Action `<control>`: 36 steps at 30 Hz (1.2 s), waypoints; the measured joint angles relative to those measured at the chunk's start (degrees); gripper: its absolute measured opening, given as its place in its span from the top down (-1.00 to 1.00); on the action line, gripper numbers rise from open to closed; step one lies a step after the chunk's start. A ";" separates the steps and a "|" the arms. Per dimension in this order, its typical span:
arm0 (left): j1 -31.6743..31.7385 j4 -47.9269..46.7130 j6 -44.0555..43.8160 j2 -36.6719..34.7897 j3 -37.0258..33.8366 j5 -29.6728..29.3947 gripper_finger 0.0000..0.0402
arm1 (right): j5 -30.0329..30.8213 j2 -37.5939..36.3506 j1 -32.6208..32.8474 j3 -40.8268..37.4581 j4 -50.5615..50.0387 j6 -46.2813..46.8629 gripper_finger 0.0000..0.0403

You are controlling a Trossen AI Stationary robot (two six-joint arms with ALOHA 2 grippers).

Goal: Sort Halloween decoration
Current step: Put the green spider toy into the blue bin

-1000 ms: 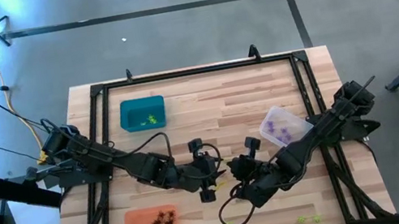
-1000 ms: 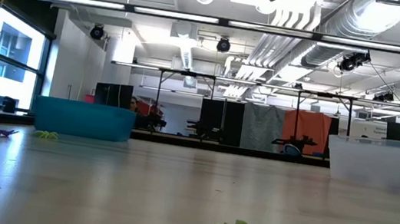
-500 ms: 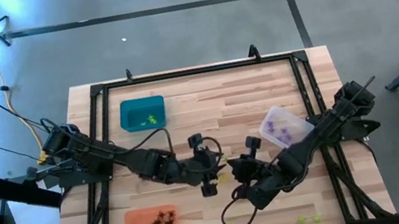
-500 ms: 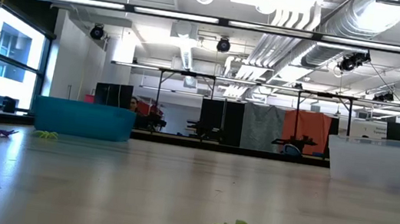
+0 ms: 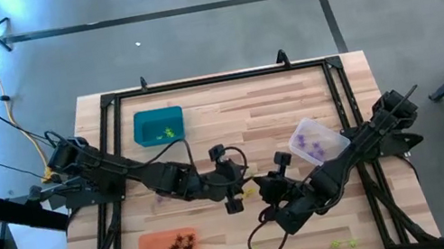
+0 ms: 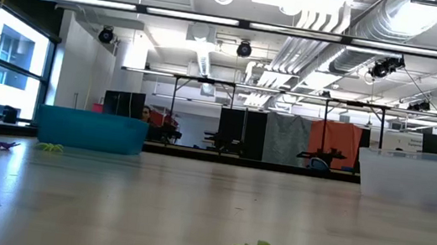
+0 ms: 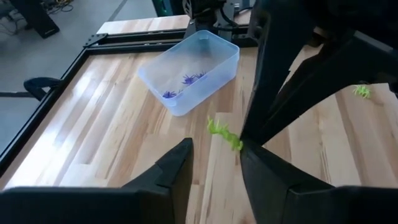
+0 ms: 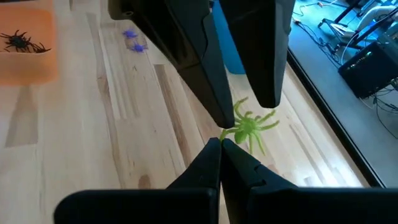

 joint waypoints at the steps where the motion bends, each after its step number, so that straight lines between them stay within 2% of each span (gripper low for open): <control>1: 0.00 0.00 0.02 0.00 0.00 0.02 0.46 | 0.00 0.00 0.00 0.00 0.02 0.02 1.00; 6: 0.26 -0.01 0.17 0.00 0.00 1.24 0.87 | 0.08 0.00 0.00 0.00 0.04 0.00 1.00; 8: 0.33 0.00 0.48 0.00 0.00 1.37 0.96 | 0.11 0.00 0.00 0.00 0.04 0.00 1.00; 15: 0.31 -0.04 1.07 0.00 0.00 1.45 0.99 | -0.18 0.00 0.00 0.00 0.04 1.38 1.00; 18: 0.28 -0.17 1.07 0.02 -0.02 1.74 1.00 | -2.29 -0.04 -0.02 0.00 0.04 1.74 0.95; 21: 0.22 -0.32 1.05 0.02 -0.02 1.73 1.00 | -4.50 -0.04 -0.02 0.00 0.04 2.24 0.81; 27: 0.22 -1.47 1.07 0.02 -0.02 0.60 1.00 | -4.46 -0.04 0.02 0.02 -0.39 2.31 0.43; 31: 0.77 -10.21 0.91 -1.24 -0.07 -6.89 1.00 | -5.77 -0.16 0.51 0.02 -4.92 5.88 0.26; 34: 2.81 -21.33 -2.89 -3.79 -0.04 -13.06 1.00 | -9.30 -0.48 0.55 0.02 -10.76 12.93 0.21; 36: 5.24 -29.92 -6.86 -5.46 -0.04 -14.45 1.00 | -11.62 -0.48 0.55 0.02 -15.36 18.14 0.20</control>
